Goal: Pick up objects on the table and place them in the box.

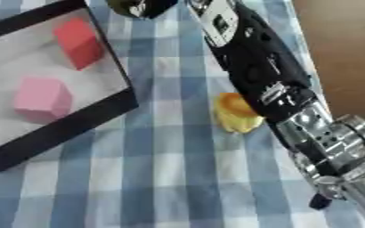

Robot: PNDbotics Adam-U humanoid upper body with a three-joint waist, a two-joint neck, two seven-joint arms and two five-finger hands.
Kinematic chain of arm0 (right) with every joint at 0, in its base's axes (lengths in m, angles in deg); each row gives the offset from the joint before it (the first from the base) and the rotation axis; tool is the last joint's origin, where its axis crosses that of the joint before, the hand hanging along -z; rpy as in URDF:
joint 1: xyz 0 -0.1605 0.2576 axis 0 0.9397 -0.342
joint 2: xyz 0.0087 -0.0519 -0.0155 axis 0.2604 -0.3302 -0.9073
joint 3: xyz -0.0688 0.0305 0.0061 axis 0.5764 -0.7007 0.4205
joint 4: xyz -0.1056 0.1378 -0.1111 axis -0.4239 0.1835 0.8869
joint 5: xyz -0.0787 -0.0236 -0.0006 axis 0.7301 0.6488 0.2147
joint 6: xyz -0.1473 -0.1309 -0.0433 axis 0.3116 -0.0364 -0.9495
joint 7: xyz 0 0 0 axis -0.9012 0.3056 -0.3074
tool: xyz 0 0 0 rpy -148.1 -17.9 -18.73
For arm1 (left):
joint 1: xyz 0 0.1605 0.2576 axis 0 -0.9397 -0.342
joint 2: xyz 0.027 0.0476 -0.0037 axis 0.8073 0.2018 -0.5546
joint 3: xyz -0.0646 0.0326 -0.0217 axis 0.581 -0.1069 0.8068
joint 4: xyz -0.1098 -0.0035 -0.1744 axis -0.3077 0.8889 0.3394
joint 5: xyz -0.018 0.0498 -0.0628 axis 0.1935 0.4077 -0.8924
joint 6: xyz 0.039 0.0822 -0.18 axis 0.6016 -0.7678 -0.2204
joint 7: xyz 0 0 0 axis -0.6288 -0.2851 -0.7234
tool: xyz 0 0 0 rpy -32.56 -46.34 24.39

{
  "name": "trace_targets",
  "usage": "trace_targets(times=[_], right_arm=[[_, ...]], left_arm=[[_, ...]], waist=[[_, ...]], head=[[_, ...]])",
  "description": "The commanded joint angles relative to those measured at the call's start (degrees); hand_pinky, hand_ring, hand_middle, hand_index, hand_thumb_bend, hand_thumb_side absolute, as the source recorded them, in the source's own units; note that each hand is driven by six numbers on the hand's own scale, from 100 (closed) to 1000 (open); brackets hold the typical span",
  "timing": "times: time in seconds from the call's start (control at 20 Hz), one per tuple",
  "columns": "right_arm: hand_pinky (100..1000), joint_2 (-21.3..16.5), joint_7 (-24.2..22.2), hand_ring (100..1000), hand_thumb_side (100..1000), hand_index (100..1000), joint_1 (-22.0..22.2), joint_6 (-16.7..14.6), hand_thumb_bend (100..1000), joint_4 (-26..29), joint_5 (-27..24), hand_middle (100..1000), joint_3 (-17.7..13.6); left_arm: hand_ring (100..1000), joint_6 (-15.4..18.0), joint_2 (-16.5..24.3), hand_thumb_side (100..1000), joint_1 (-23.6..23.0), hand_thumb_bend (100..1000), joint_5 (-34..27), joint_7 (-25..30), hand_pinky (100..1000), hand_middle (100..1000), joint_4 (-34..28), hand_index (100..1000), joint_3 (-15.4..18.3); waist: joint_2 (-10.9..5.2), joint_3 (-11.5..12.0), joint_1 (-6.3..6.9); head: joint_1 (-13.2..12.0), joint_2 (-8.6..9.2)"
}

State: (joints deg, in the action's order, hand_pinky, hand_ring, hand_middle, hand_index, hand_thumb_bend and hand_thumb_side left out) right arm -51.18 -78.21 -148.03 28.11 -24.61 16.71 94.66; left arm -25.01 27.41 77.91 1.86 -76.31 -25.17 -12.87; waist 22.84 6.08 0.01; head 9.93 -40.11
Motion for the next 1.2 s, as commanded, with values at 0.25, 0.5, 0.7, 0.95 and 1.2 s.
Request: trace_targets(times=[0.25, 0.5, 0.7, 0.95, 1.2], right_arm=[[793, 3.78, -3.09, 543, 100, 580, -1.68, 1.68, 300, 12.06, -4.0, 446, 4.37], [795, 8.56, -4.12, 541, 100, 580, -1.24, 2.91, 304, 12.97, -4.72, 446, 6.2], [794, 12.2, -4.21, 541, 100, 582, -1.63, 3.22, 306, 12.35, -3.48, 447, 7.41], [793, 14.98, -4.33, 540, 100, 582, -1.57, 3.42, 312, 12.64, -2.94, 447, 8.99], [795, 17.3, -4.4, 538, 100, 582, 0.32, 4.17, 445, 11.67, -2.11, 445, 10.39]], left_arm=[[804, 0.2, 1.93, 892, 0.4, 311, 0.07, 0.16, 796, 745, 0.67, 908, 0.27], [803, 0.17, 1.17, 894, 0.58, 311, 0.38, 0.67, 796, 744, 1.05, 908, -0.2], [803, 0.2, 0.81, 896, 0.47, 311, 0.42, 0.77, 796, 744, 1.25, 908, -0.3], [803, 0.27, 0.17, 898, 0.76, 311, 0.48, 0.98, 796, 743, 1.44, 908, -0.55], [804, 0.24, -0.6, 899, 1.14, 310, 0.8, 1.36, 797, 744, 1.54, 908, -1.01]], waist=[[-7.71, -0.06, -0.06], [-7.92, -0.14, -0.12], [-7.75, -0.51, -0.31], [-7.67, -0.41, -0.64], [-7.83, 0.21, -0.97]], head=[[0.55, -0.95], [0.57, -1.29], [0.08, -1.6], [0.19, -1.93], [0.79, -2.37]])
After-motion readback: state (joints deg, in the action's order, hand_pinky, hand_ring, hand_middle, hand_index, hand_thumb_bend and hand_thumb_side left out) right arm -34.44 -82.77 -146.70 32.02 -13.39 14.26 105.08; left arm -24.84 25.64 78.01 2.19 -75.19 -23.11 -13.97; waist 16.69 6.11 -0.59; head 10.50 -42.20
